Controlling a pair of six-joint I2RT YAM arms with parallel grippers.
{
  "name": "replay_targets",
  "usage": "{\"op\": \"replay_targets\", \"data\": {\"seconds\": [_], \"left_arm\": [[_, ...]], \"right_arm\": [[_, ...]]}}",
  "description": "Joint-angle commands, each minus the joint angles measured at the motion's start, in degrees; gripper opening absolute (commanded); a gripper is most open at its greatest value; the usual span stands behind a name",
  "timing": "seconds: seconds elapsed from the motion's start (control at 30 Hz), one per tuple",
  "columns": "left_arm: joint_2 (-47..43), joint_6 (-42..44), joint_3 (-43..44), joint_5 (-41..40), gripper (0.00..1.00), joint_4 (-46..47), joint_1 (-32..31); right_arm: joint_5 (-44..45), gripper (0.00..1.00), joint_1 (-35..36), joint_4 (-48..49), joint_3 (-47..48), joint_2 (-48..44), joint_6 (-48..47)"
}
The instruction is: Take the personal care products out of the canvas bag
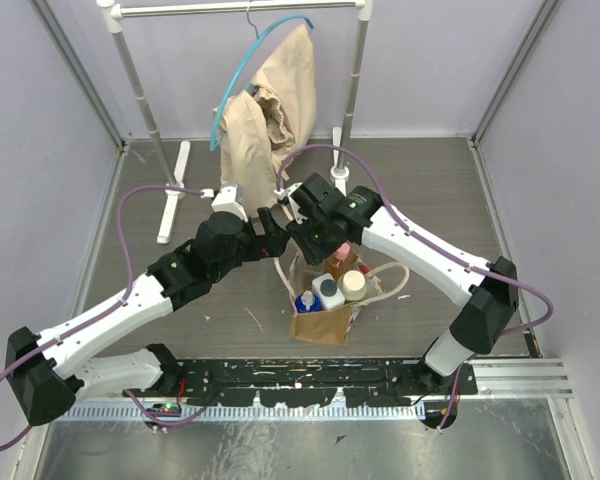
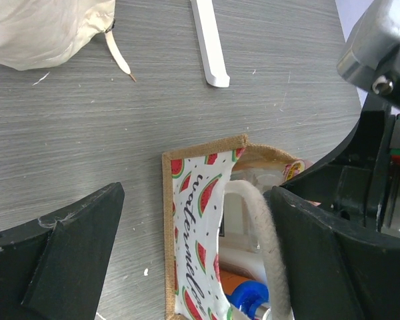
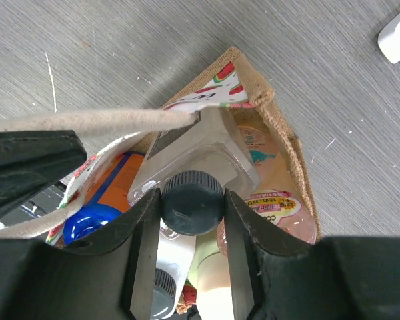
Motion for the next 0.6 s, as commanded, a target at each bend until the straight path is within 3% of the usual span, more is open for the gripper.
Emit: {"op": "replay_targets", "data": {"seconds": [0.0, 0.33, 0.57], "left_arm": [[-1.5, 0.2, -1.0, -1.1, 0.98, 0.7, -0.2], [-2.5, -0.2, -1.3, -1.1, 0.98, 0.1, -0.2], [-4.4, 0.1, -2.0, -1.8, 0.98, -0.2, -0.2]], "right_arm": [[4.9, 0.01, -0.2, -6.0, 10.2, 0.1, -1.7], [12.5, 0.01, -2.7, -7.3, 33.7, 3.8, -0.8], [12.6, 0.01, -10.3, -6.2, 38.8, 5.2, -1.6]]}}
